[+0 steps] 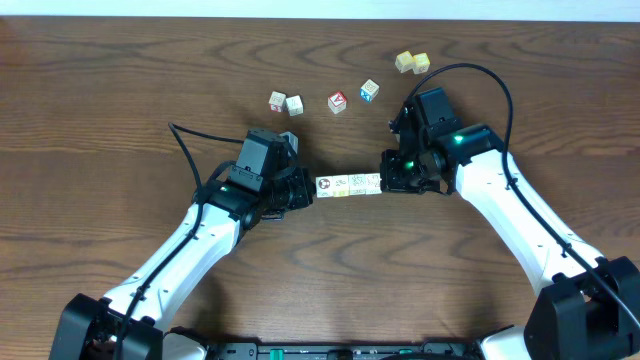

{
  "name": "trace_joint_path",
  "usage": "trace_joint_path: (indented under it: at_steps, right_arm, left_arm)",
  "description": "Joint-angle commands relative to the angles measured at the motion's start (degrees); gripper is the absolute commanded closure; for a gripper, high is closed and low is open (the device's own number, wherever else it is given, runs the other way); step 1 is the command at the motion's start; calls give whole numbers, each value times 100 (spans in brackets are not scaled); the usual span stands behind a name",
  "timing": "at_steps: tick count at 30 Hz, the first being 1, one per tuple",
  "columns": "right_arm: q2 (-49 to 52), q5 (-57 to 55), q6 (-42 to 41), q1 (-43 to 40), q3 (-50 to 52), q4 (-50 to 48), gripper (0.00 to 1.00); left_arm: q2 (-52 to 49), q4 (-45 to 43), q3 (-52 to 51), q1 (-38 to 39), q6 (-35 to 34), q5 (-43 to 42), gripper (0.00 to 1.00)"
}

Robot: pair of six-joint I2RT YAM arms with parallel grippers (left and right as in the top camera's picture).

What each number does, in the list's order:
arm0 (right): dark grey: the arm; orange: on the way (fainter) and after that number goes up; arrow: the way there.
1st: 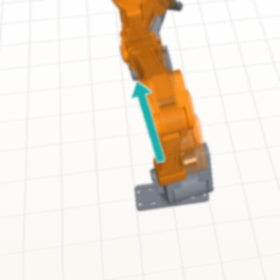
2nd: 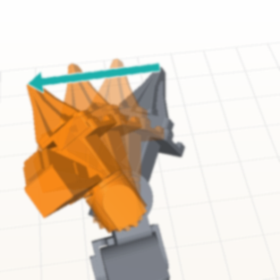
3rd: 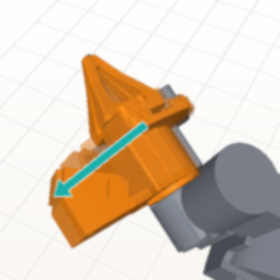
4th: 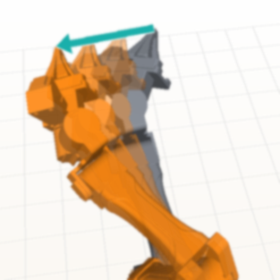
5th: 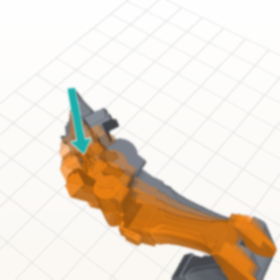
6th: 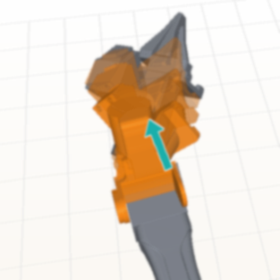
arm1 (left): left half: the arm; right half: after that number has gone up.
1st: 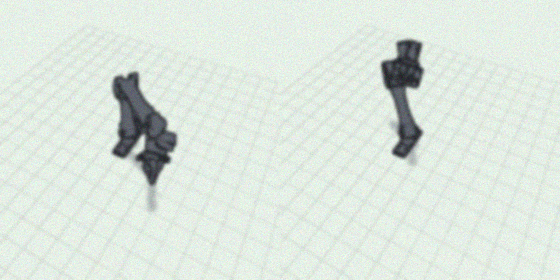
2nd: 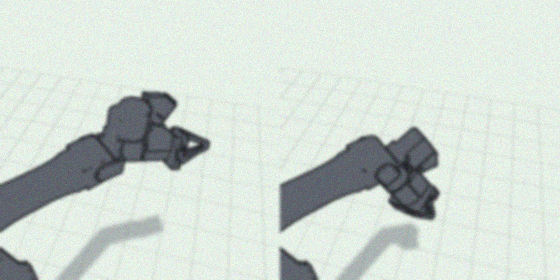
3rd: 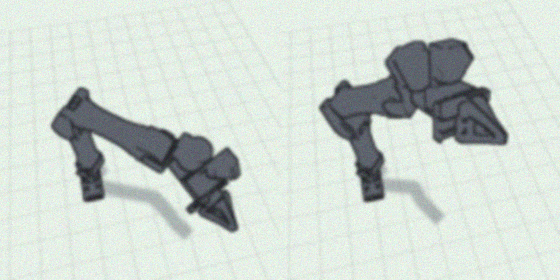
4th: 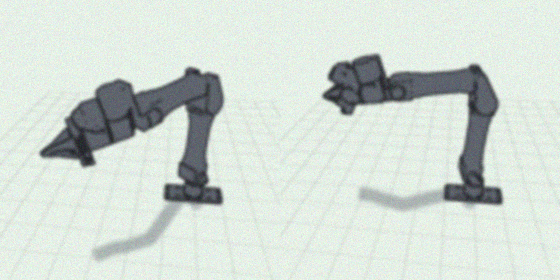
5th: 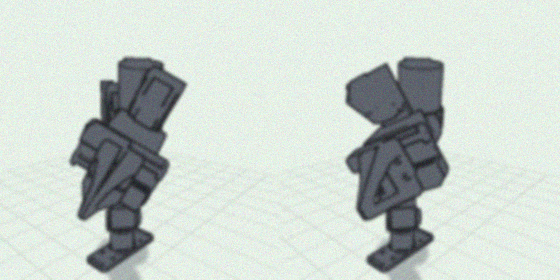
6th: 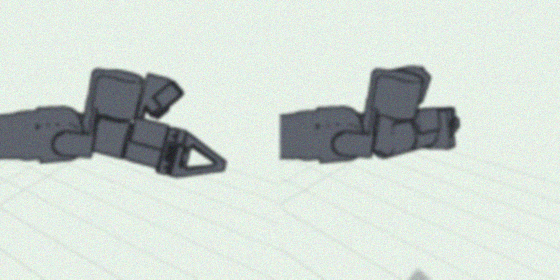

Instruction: Lift 4 blocks

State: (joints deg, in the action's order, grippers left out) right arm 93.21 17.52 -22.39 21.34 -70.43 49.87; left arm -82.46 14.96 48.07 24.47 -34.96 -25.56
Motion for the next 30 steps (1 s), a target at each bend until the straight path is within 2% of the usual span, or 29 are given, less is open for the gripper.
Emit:
trace_joint_path:
  at_steps: [1, 30]
  right_arm:
    - [-74, 994, -98, 127, -111, -98, 99]
    - [-72, 839, -179, 310, -111, -149, 99]
  left_arm:
    - [131, -173, 136, 140, -94, -789, 93]
    - [129, -173, 136, 140, -96, -789, 93]
